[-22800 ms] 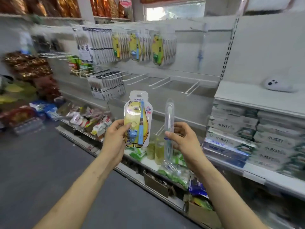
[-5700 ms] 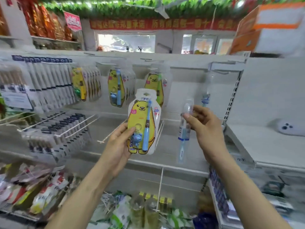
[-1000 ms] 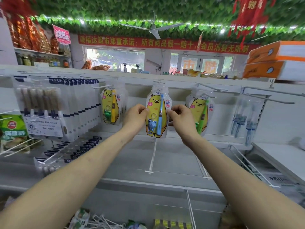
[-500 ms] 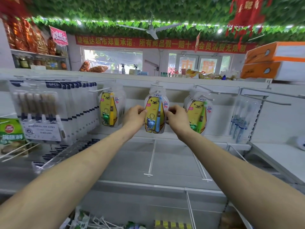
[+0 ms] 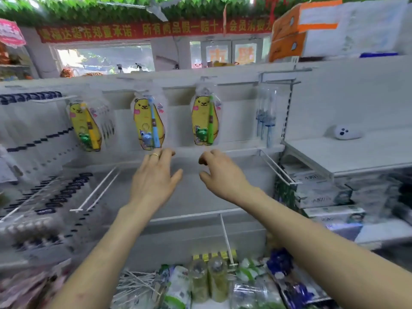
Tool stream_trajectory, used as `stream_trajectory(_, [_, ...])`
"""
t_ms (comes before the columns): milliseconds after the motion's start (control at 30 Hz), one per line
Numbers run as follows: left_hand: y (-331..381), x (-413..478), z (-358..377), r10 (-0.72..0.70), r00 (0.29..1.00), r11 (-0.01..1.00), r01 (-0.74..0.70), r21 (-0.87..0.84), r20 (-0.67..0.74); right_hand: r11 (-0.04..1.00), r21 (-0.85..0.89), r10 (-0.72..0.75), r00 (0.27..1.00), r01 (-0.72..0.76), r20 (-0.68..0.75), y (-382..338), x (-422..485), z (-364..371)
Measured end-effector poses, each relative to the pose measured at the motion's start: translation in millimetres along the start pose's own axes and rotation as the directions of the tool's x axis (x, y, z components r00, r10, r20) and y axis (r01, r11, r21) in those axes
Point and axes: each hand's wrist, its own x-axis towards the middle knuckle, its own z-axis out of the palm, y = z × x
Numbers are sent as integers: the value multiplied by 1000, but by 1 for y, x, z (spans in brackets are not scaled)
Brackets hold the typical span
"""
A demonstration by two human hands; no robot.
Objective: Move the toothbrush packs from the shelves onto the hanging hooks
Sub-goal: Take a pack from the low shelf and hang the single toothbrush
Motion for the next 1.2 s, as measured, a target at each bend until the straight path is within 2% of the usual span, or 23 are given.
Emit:
stream_trajectory(133, [87, -12, 28, 159, 983, 987, -161, 20, 86, 970, -241, 2, 997, -21, -78, 66, -68, -40])
stream_trajectory(233, [173, -19, 51, 293, 946, 955, -296, 8, 139, 942, -310, 86, 987, -125, -137, 125, -123, -82])
stream_trajectory(367, [303, -39, 85, 456, 875, 890, -447, -90, 165, 867, -427, 174, 959, -257, -225, 209, -203, -149])
stream_trajectory(500, [436, -71, 131, 609, 774, 793, -583, -180, 175, 711, -600, 212, 925, -367, -314, 292, -296, -214])
stream_trajectory(633, [568, -114, 172, 748, 643, 661, -700, -270, 164, 575, -633, 354, 855, -518, -379, 363, -399, -273])
stream_trajectory(767, [689, -160, 205, 873, 473, 483, -808, -339, 117, 370, -660, 551, 727, -653, -411, 416, -498, -323])
stream_trajectory(900, [798, -209, 238, 956, 276, 291, -867, -404, 95, 167, -631, 712, 535, -758, -454, 457, -588, -354])
stream_trajectory(967, [847, -235, 253, 980, 180, 200, -880, -430, 86, 54, -605, 773, 417, -794, -478, 477, -628, -366])
stream_trajectory(1100, [941, -275, 280, 999, -5, 20, -862, -507, 47, -133, -540, 819, 215, -831, -533, 518, -686, -390])
stream_trajectory(1200, [1010, -292, 299, 993, -119, -101, -830, -549, -4, -264, -472, 810, 73, -841, -582, 550, -715, -414])
